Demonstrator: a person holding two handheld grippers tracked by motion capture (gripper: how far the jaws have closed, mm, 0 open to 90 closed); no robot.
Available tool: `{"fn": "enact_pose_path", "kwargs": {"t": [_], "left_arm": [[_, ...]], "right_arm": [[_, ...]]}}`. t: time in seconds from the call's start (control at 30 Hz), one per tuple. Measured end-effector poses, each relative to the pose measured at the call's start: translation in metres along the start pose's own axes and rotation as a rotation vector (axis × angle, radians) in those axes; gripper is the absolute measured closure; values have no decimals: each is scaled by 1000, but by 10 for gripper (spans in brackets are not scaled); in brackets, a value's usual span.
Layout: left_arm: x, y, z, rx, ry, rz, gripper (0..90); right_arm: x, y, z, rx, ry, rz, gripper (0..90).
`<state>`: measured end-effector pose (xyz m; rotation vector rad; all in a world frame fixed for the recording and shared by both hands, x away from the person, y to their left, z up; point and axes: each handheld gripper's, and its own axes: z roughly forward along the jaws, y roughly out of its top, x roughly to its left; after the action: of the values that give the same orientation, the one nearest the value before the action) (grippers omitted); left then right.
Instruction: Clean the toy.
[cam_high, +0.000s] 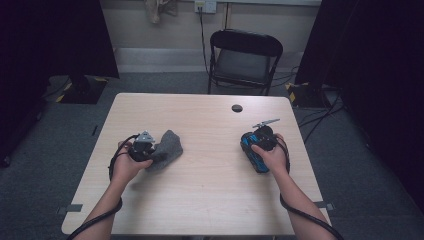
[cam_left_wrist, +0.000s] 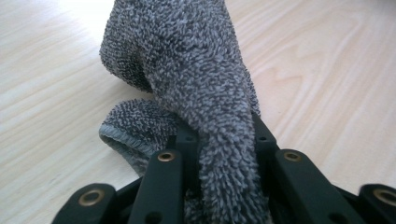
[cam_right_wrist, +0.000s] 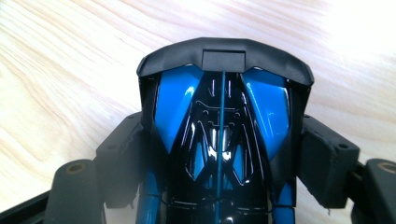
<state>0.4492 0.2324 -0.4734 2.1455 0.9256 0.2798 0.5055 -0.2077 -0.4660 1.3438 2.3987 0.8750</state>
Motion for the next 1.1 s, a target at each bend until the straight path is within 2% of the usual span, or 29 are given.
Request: {"fn": "enact_pose_path", "kwargs": {"t": [0.07, 0.27, 0.3, 0.63, 0.83, 1.1], "left_arm": [[3, -3, 0, -9, -4, -13, 727], [2, -4, 3, -8, 5, 1, 727], [3, -4, 3, -7, 12, 11, 726], [2, -7, 4, -9, 21, 4, 722], [3, -6, 5, -8, 26, 11, 717], [5, -8, 8, -23, 23, -12, 705]], "right_arm": [[-5, -4, 0, 16, 3, 13, 256], [-13, -10, 2, 22, 1, 26, 257], [-13, -10, 2, 25, 4, 24, 256], [-14, -15, 6, -4, -16, 21, 255], [-14, -15, 9, -3, -19, 25, 254], [-15, -15, 12, -13, -25, 23, 253]]}}
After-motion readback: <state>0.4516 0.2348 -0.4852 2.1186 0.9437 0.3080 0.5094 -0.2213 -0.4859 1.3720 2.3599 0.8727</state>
